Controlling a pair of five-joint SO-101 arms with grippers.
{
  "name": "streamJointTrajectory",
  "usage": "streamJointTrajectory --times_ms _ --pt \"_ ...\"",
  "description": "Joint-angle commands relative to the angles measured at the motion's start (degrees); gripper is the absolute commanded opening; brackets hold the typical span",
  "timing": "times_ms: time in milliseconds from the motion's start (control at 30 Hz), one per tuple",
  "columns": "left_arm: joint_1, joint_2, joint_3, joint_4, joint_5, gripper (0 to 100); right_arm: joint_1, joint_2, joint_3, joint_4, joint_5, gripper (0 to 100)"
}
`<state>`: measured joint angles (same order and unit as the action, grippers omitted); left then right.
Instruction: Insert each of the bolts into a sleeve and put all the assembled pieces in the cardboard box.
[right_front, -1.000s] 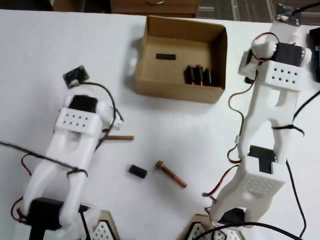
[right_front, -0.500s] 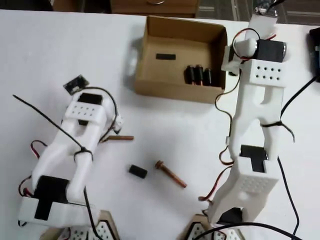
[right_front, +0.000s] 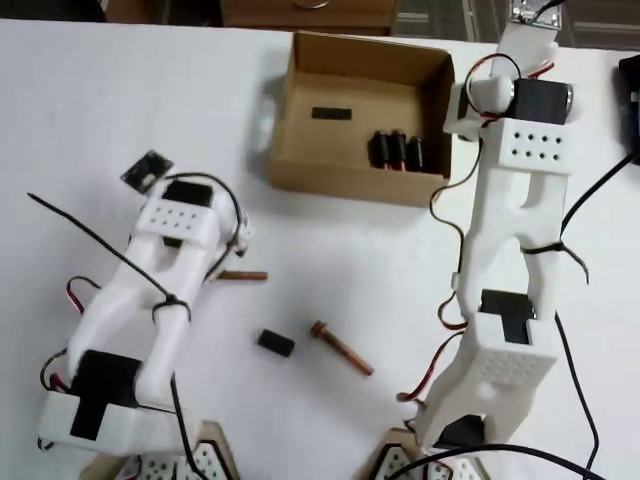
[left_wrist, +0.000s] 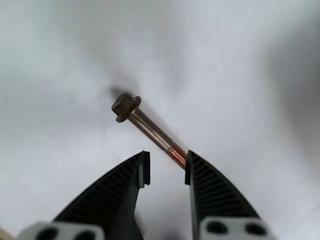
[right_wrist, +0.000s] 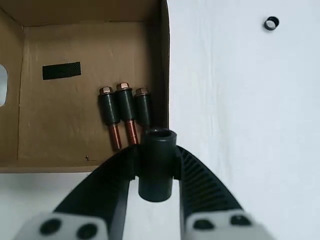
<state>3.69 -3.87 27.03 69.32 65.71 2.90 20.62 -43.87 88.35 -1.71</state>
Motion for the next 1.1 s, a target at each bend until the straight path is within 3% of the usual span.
streamJointTrajectory --times_ms 0,600,1067 --pt "0.09 -0.26 -0.22 -1.32 2.55 14 -0.57 -4.26 -2.81 -1.19 -0.09 1.9" --pt "-3.43 4.48 9.36 -13.27 2.46 14 -3.03 -4.53 -2.81 -0.92 -0.09 1.9" --pt "-3.96 14.95 3.03 -10.73 2.37 11 -3.03 -7.25 -2.81 -1.19 -0.09 1.9"
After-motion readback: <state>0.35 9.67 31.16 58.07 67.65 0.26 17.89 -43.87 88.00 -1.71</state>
